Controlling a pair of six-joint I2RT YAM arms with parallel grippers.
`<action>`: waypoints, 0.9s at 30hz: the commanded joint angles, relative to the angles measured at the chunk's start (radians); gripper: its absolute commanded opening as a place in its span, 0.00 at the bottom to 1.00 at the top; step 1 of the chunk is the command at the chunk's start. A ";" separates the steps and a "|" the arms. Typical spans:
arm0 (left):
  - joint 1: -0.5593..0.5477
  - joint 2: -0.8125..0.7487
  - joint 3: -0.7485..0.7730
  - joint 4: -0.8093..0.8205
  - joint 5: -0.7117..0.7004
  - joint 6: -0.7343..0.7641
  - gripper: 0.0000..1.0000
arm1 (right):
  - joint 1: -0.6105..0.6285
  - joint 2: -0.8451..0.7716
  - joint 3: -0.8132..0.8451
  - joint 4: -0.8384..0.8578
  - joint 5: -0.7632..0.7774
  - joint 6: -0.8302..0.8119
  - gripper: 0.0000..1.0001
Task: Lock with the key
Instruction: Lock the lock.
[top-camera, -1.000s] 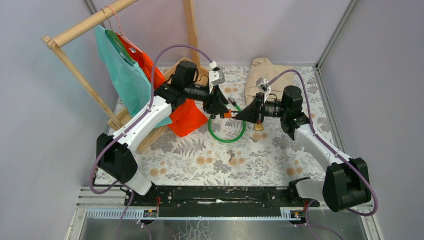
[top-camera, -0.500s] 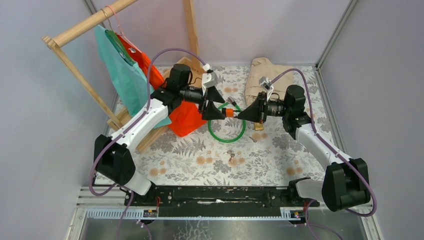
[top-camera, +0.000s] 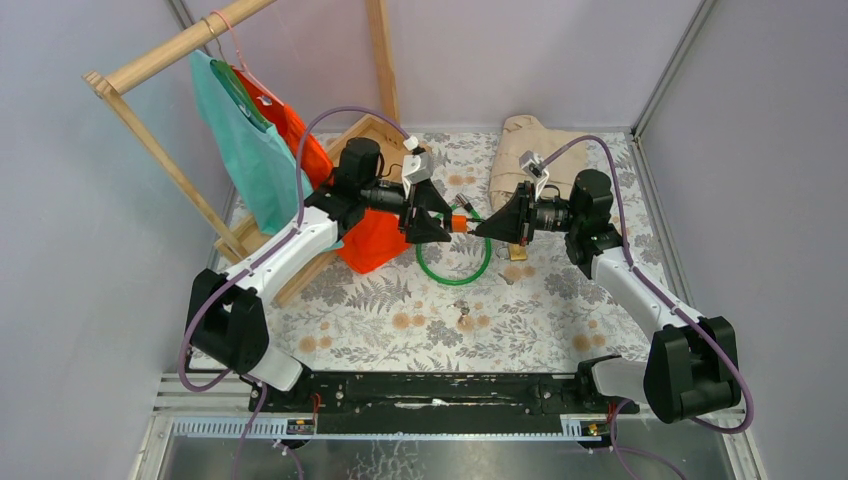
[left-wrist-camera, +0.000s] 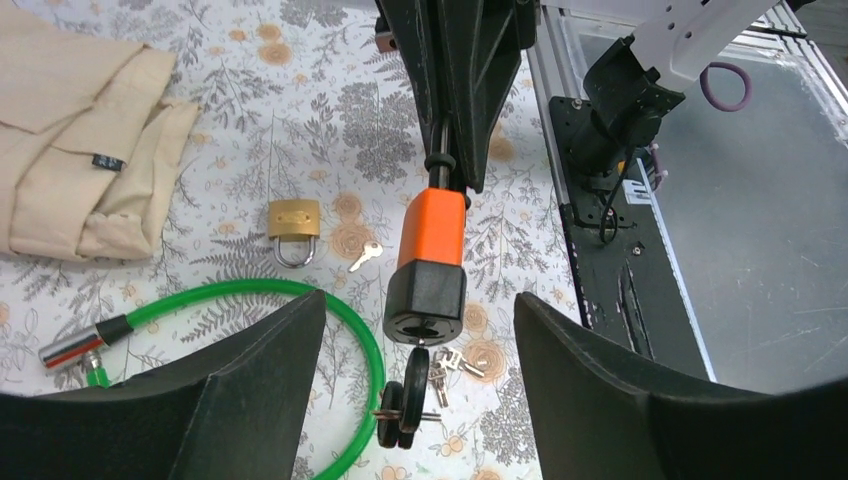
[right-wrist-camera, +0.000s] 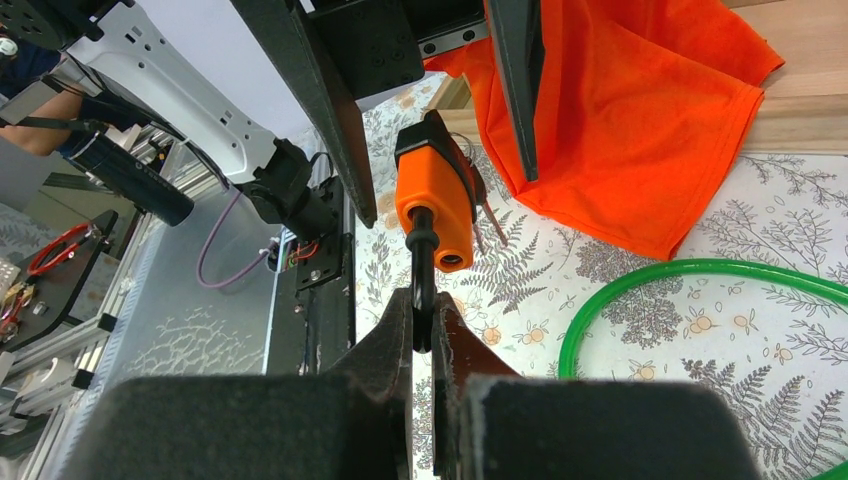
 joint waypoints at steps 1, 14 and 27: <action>-0.006 0.008 -0.004 0.127 0.029 -0.053 0.73 | -0.004 -0.029 0.010 0.085 -0.035 0.017 0.00; -0.015 0.025 -0.021 0.133 0.039 -0.061 0.60 | -0.004 -0.027 0.011 0.091 -0.036 0.024 0.00; -0.016 0.038 -0.016 0.135 0.050 -0.073 0.37 | -0.004 -0.024 0.008 0.094 -0.028 0.017 0.00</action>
